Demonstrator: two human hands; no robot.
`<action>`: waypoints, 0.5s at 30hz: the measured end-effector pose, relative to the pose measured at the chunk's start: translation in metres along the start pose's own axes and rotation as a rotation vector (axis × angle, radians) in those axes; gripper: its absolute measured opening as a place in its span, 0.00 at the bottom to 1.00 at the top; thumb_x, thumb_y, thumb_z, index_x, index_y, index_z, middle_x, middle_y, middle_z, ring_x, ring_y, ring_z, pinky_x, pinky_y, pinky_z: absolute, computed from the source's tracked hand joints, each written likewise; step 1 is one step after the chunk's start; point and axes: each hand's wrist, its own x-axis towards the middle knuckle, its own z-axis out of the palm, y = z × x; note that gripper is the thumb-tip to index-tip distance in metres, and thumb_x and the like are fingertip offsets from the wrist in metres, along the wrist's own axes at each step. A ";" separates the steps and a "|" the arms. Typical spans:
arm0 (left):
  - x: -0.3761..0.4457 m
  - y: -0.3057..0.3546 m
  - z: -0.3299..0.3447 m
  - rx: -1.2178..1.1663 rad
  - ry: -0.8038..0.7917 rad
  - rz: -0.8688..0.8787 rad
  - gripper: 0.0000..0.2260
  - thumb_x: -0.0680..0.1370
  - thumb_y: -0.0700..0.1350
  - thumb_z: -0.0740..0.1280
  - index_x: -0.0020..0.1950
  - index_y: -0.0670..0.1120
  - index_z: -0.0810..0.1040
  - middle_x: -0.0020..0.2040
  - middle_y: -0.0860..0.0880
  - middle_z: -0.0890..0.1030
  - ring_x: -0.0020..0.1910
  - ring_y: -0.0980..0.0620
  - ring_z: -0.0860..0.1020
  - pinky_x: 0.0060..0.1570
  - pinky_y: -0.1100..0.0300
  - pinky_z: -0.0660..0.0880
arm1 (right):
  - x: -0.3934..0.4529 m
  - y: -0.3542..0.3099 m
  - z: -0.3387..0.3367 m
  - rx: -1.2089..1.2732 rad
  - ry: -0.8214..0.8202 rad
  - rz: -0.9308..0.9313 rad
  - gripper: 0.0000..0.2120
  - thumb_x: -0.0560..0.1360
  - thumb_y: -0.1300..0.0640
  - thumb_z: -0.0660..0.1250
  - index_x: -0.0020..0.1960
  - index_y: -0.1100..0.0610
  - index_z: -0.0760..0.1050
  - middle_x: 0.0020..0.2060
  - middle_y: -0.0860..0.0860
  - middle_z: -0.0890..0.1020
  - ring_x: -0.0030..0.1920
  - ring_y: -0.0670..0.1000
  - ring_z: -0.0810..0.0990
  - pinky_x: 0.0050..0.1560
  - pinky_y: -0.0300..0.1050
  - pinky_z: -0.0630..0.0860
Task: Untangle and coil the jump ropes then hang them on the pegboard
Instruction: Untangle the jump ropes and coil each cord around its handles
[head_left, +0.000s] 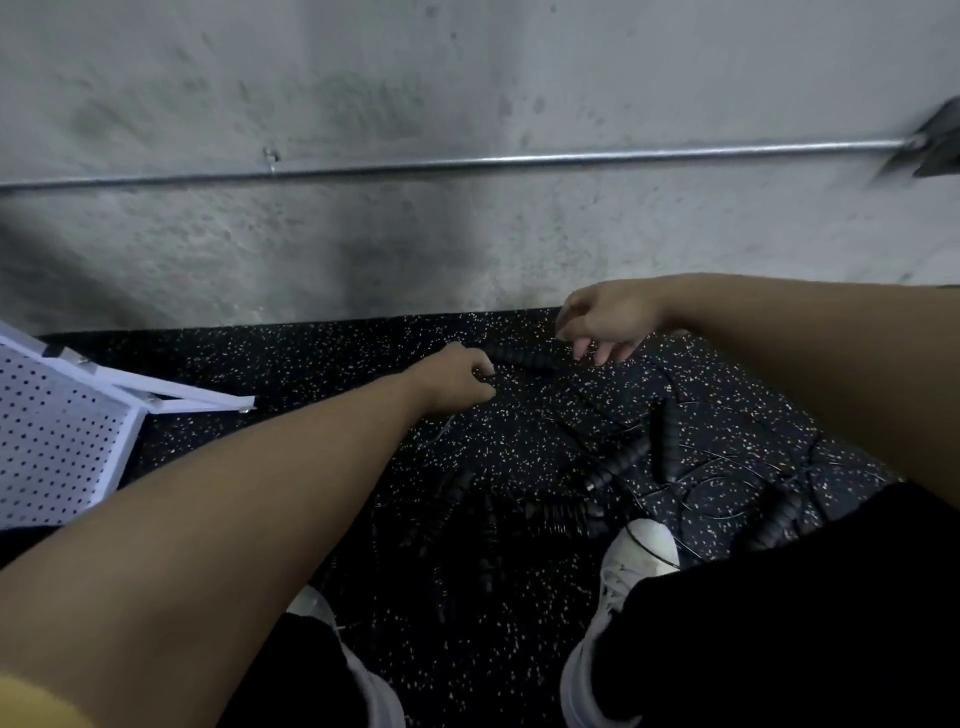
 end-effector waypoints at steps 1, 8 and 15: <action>0.006 0.006 0.002 -0.002 0.000 0.013 0.18 0.81 0.49 0.68 0.70 0.49 0.76 0.74 0.46 0.68 0.67 0.46 0.75 0.64 0.56 0.72 | 0.002 0.005 -0.005 -0.005 -0.001 0.004 0.13 0.85 0.50 0.61 0.67 0.52 0.70 0.54 0.52 0.82 0.48 0.52 0.82 0.50 0.49 0.81; 0.061 0.021 0.029 0.023 -0.096 0.045 0.18 0.82 0.51 0.67 0.71 0.51 0.74 0.74 0.45 0.68 0.63 0.48 0.76 0.59 0.58 0.72 | 0.042 0.037 -0.017 -0.009 -0.030 0.004 0.09 0.84 0.50 0.61 0.63 0.50 0.72 0.53 0.52 0.83 0.48 0.52 0.83 0.49 0.49 0.81; 0.112 0.020 0.064 -0.036 -0.127 0.042 0.19 0.82 0.48 0.65 0.73 0.50 0.72 0.71 0.47 0.72 0.64 0.50 0.75 0.62 0.57 0.71 | 0.098 0.099 0.009 -0.008 -0.055 0.048 0.11 0.84 0.53 0.59 0.64 0.54 0.74 0.50 0.52 0.82 0.45 0.50 0.82 0.46 0.48 0.82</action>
